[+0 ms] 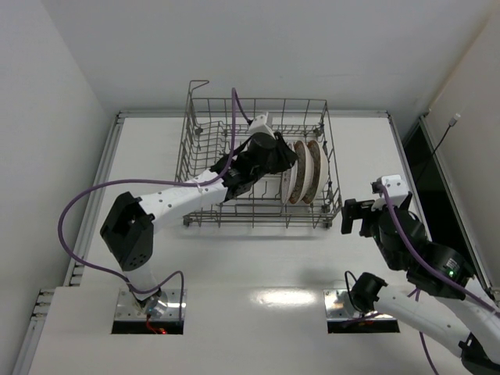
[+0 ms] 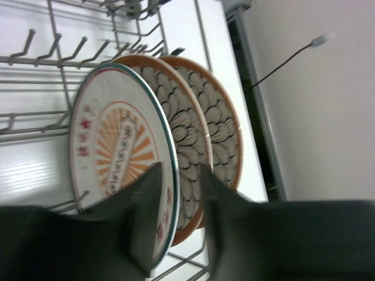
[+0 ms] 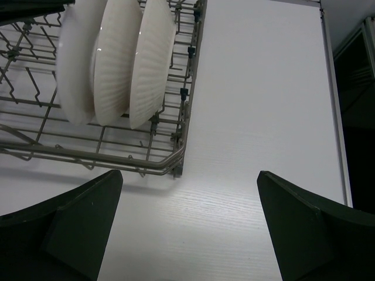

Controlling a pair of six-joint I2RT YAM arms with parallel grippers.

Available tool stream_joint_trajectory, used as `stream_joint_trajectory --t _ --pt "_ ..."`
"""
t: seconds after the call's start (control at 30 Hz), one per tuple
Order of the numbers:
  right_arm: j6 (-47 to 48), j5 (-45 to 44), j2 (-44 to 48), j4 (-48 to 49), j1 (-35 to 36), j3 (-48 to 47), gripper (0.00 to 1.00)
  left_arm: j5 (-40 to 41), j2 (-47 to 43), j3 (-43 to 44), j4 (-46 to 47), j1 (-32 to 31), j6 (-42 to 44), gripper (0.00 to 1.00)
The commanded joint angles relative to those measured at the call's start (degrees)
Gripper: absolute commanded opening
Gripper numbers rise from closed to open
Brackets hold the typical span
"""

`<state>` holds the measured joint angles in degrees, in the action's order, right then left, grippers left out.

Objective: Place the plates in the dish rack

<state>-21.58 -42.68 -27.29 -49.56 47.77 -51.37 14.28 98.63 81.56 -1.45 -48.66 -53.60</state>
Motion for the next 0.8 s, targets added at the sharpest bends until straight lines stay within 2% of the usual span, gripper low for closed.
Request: stream_joint_trajectory --t 0.0,0.03,0.07,0.1,0.33,0.43,0.5,0.6,0.67,0.77 --pt "0.23 0.58 -0.66 2.71 -0.13 0.22 0.99 0.39 -1.69 1.41 6.56 -0.64 -1.42 0.33" --pt "0.23 0.58 -0.66 2.71 -0.13 0.22 0.99 0.39 -1.69 2.37 6.03 -0.64 -1.42 0.44" --pt "0.23 0.58 -0.66 2.71 -0.13 0.22 0.99 0.39 -1.16 2.99 5.5 -0.64 -1.42 0.76" --pt "0.23 0.58 -0.66 2.71 -0.13 0.22 0.99 0.39 -1.16 2.99 5.5 -0.64 -1.42 1.0" --pt "0.23 0.58 -0.66 2.71 -0.13 0.22 0.99 1.7 -3.53 2.99 4.1 -1.17 1.04 1.0" --pt "0.23 0.58 -0.66 2.71 -0.13 0.22 0.99 3.2 -7.3 5.45 2.69 -1.17 5.97 1.0" --pt "0.23 0.05 -0.66 2.71 -0.13 0.22 0.99 3.21 -10.28 9.12 0.76 -1.17 12.18 1.0" --pt "0.23 0.05 -1.97 2.71 -0.13 0.22 0.99 3.9 -11.62 14.66 -8.1 -1.17 21.15 1.0" --pt "0.23 0.05 -3.03 2.71 -0.13 0.22 0.99 8.9 -13.63 18.71 -15.31 -1.17 24.76 1.0" --pt "0.23 0.05 -5.66 2.71 -0.13 0.22 0.99 20.49 -17.57 17.51 -20.58 -1.17 30.74 1.0"
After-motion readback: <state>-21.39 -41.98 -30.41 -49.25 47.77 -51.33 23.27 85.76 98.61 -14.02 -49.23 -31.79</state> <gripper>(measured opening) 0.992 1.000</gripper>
